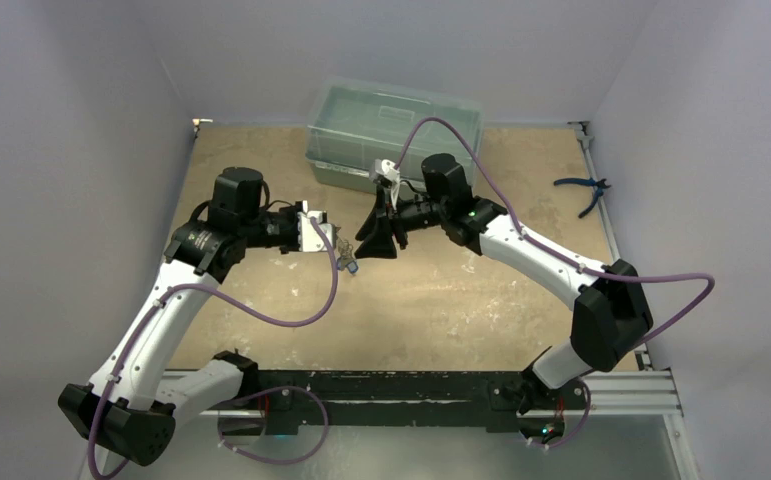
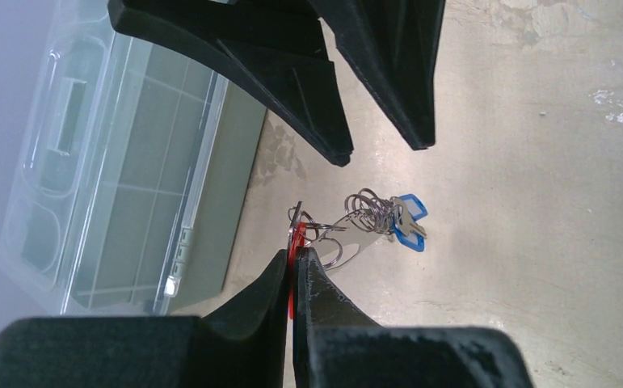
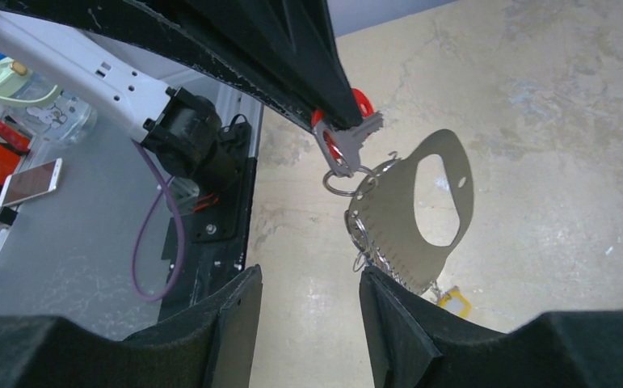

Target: Remove the keys from the keyring

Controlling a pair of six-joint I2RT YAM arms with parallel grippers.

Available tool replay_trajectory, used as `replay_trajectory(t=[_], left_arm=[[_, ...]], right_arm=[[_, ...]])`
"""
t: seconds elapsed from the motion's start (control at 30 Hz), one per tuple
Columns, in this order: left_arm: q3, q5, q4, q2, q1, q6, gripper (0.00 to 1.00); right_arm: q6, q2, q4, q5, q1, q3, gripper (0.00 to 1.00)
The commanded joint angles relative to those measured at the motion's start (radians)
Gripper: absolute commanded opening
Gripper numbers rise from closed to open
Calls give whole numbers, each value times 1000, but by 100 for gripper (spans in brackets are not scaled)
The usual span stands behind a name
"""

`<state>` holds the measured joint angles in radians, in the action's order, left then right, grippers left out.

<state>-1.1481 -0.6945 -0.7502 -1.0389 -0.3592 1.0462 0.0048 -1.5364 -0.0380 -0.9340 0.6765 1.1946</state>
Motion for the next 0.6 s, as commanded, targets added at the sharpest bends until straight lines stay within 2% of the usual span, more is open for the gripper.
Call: replay_trajectory(t=[0.0, 0.17, 0.3, 0.57], left_arm=[[-48, -28, 41, 11, 2, -91, 0], [-60, -70, 34, 6, 2, -106, 0], [-55, -124, 25, 21, 2, -61, 0], [-128, -26, 11, -62, 1, -198, 0]], right_arm=[[40, 1, 34, -18, -31, 40, 52], [67, 2, 96, -42, -50, 28, 51], [63, -3, 126, -84, -60, 23, 49], [143, 22, 85, -53, -55, 37, 48]])
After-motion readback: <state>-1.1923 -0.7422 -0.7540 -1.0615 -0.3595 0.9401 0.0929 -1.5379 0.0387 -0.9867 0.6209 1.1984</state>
